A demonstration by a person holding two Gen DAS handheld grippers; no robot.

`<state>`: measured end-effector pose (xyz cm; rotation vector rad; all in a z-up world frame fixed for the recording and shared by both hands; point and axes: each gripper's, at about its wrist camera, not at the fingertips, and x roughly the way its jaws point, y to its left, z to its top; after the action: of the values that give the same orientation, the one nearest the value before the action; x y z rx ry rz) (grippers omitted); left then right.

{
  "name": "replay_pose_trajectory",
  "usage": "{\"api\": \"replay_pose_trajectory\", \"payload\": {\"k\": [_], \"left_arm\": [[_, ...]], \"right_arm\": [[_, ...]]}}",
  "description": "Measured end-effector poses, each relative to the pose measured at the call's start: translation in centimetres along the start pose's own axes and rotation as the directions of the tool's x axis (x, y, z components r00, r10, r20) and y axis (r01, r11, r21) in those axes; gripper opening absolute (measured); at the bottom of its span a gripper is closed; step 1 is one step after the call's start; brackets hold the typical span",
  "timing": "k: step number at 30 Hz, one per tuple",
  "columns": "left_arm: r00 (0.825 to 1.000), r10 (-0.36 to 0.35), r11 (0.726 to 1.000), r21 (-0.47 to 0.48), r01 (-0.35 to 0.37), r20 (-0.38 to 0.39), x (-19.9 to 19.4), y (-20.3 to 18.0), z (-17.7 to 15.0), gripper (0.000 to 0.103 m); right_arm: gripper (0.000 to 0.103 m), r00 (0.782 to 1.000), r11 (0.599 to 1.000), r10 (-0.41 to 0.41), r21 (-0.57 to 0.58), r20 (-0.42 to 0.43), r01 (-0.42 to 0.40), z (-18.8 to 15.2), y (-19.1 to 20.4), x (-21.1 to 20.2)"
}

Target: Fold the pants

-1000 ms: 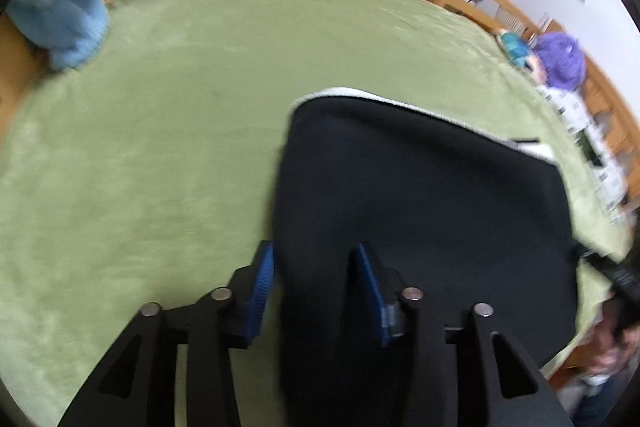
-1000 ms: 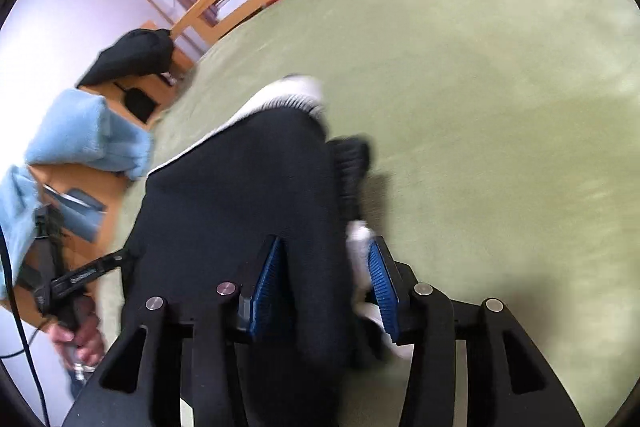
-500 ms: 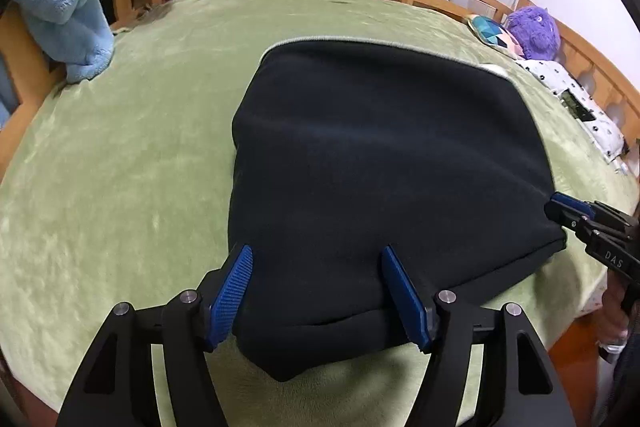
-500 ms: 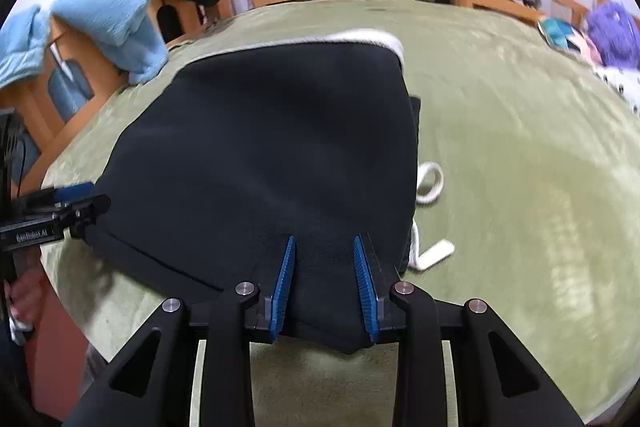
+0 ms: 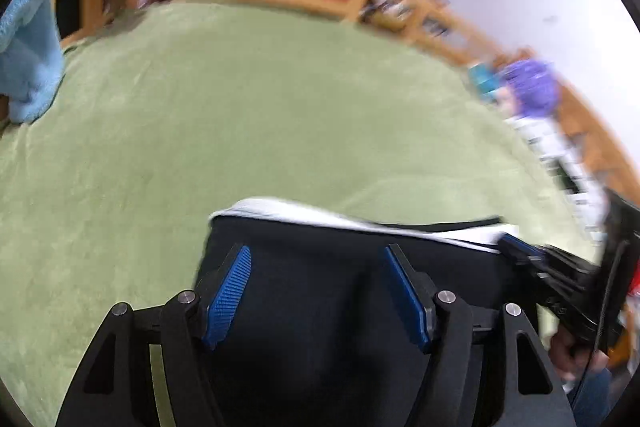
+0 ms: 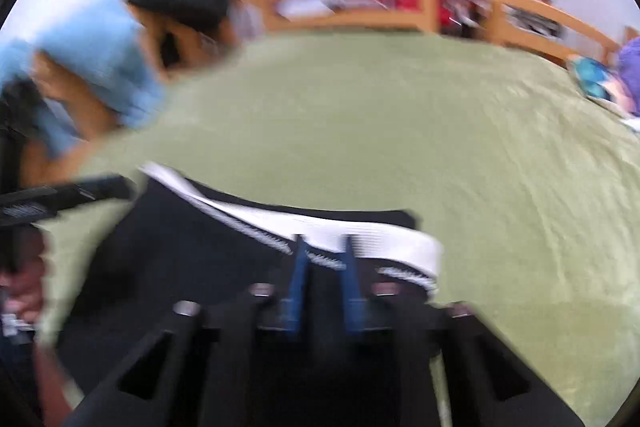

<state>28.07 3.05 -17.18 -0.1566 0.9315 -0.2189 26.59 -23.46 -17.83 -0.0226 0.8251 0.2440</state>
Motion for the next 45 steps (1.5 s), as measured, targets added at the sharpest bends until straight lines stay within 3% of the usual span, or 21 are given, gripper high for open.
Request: {"api": "replay_pose_trajectory", "payload": {"k": [3,5,9,13,15,16,18,21,27,33,35,41,43,45], "left_arm": [[0.998,0.056,0.998,-0.025,-0.057,-0.022,2.4,0.4,0.3,0.066],[0.998,0.054,0.997,-0.046,-0.054,-0.019,2.6,0.6,0.5,0.066],[0.998,0.062,0.995,-0.076,-0.064,-0.023,2.3,0.5,0.3,0.067],[0.999,0.039,0.994,-0.098,-0.042,-0.034,-0.4,1.0,-0.6,0.065],[0.999,0.038,0.995,-0.089,-0.04,-0.021,-2.1,0.8,-1.0,0.066],[0.999,0.039,0.996,-0.081,-0.04,-0.012,-3.3,0.5,-1.4,0.066],[0.999,0.038,0.997,-0.073,-0.037,0.004,-5.4,-0.1,-2.3,0.066],[0.999,0.019,0.998,-0.061,-0.017,0.033,-8.9,-1.6,-3.8,0.066],[0.994,0.05,0.999,-0.011,-0.049,0.1,-15.5,-5.2,-7.5,0.069],[0.982,0.051,0.999,0.005,-0.053,0.179,-21.6,-7.5,-11.2,0.081],[0.978,0.055,0.998,0.01,-0.058,0.203,-23.4,-8.2,-12.3,0.085],[0.961,0.074,0.996,0.031,-0.085,0.265,-27.5,-10.0,-14.4,0.099],[0.961,0.074,0.996,0.033,-0.086,0.268,-28.2,-10.5,-14.7,0.101],[0.96,0.076,0.995,0.038,-0.089,0.27,-28.6,-11.1,-15.0,0.101]], "right_arm": [[0.0,1.0,0.998,-0.014,0.06,-0.028,0.015,0.1,-1.7,2.2],[0.0,0.999,0.997,-0.019,0.07,-0.038,0.021,0.3,-2.3,2.5],[0.0,0.998,0.997,-0.047,0.057,-0.044,0.05,0.5,-2.4,3.4],[0.0,0.999,0.994,-0.033,0.108,-0.004,0.033,0.1,-2.7,1.2],[0.012,0.999,0.991,-0.034,0.133,0.022,0.031,-0.2,-2.6,-0.8],[0.026,0.999,0.989,-0.034,0.145,0.028,0.03,-0.6,-2.6,-2.1],[0.036,0.998,0.988,-0.043,0.152,0.039,0.037,-1.4,-2.5,-4.3],[0.036,0.998,0.988,-0.05,0.149,0.037,0.044,-2.7,-2.1,-6.9],[0.045,0.997,0.986,-0.063,0.16,0.049,0.054,-6.2,-1.3,-13.5],[0.06,0.99,0.983,-0.101,0.163,0.095,0.085,-8.5,-0.2,-20.4],[0.061,0.988,0.982,-0.115,0.162,0.106,0.097,-9.1,0.3,-22.5],[0.082,0.983,0.981,-0.123,0.168,0.133,0.1,-10.4,1.3,-27.5],[0.094,0.979,0.979,-0.123,0.183,0.163,0.093,-10.9,1.5,-29.1],[0.099,0.973,0.978,-0.126,0.189,0.191,0.09,-11.2,1.7,-30.2]]}}
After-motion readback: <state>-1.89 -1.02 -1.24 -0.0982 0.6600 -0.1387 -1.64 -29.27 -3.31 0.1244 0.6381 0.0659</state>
